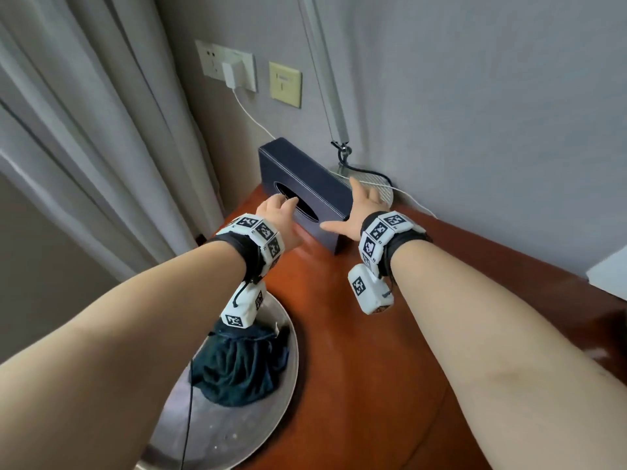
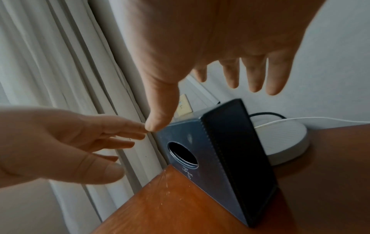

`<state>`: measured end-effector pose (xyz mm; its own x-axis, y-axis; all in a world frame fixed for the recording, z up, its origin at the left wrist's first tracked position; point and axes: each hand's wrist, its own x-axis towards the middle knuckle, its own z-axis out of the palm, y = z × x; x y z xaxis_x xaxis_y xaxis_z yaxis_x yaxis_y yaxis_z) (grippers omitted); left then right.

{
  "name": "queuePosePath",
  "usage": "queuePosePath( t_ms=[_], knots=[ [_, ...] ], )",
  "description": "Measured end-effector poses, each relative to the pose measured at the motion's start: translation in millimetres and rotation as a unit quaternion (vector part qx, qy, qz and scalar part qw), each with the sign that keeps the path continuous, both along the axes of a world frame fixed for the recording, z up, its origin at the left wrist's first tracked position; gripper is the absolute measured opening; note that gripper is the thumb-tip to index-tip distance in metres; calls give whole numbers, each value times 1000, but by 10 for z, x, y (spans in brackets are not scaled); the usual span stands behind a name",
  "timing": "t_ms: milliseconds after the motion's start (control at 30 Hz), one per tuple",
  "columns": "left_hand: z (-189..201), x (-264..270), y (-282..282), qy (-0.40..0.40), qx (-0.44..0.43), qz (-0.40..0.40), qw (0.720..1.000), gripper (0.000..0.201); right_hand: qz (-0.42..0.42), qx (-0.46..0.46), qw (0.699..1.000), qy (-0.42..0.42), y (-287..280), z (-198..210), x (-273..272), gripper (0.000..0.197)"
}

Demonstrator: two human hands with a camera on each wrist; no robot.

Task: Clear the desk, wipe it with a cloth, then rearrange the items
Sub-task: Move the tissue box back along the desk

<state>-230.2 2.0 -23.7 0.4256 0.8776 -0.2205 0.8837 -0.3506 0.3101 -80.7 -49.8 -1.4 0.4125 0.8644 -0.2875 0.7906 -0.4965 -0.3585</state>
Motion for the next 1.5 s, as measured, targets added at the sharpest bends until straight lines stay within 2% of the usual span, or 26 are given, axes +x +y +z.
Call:
queuePosePath(
  t_ms=[200,300,433,533,600,633,700,767,867,933,1000,1133,1267,1400,1500],
  knots=[
    [-129,-80,405,19,-10,-17,1000,80,-4,-35,996,-84,390,-251,-90,102],
    [-140,-51,498,32,-9,-27,999,85,-20,-32,996,-81,397,-278,-50,97],
    [-156,38,533,55,26,-39,997,92,-28,-31,998,-47,210,-261,98,89],
    [-144,52,567,16,86,-53,995,89,-9,-62,996,-68,-101,-230,354,92],
    [-104,77,581,-8,95,-62,993,85,5,-76,994,-78,-323,-210,540,94],
    [-90,107,580,-13,76,-65,995,85,11,-78,994,-78,-425,-209,622,94],
    [-61,195,534,-15,-14,-78,997,93,9,-74,995,-63,-603,-232,750,93],
    [-81,277,466,-21,-94,-98,991,99,-18,-45,999,-18,-742,-281,833,90],
    [-112,328,384,-57,-104,-89,989,96,-98,32,991,86,-900,-385,899,95],
    [-146,315,340,-94,-114,-68,987,97,-158,77,971,165,-1000,-463,940,102],
    [-216,302,301,-136,-137,-43,980,101,-204,99,952,205,-1096,-547,976,101],
    [-428,328,155,-173,-203,-8,964,97,-250,81,936,234,-1231,-714,972,89],
    [-480,443,39,-172,-190,-17,966,90,-245,65,944,210,-1288,-771,1034,78],
    [-365,672,-122,-191,-193,-46,961,78,-231,14,957,174,-1581,-660,1220,54],
    [-239,993,-324,-206,-194,-66,957,66,-279,58,943,169,-1871,-535,1446,60]
  ],
)
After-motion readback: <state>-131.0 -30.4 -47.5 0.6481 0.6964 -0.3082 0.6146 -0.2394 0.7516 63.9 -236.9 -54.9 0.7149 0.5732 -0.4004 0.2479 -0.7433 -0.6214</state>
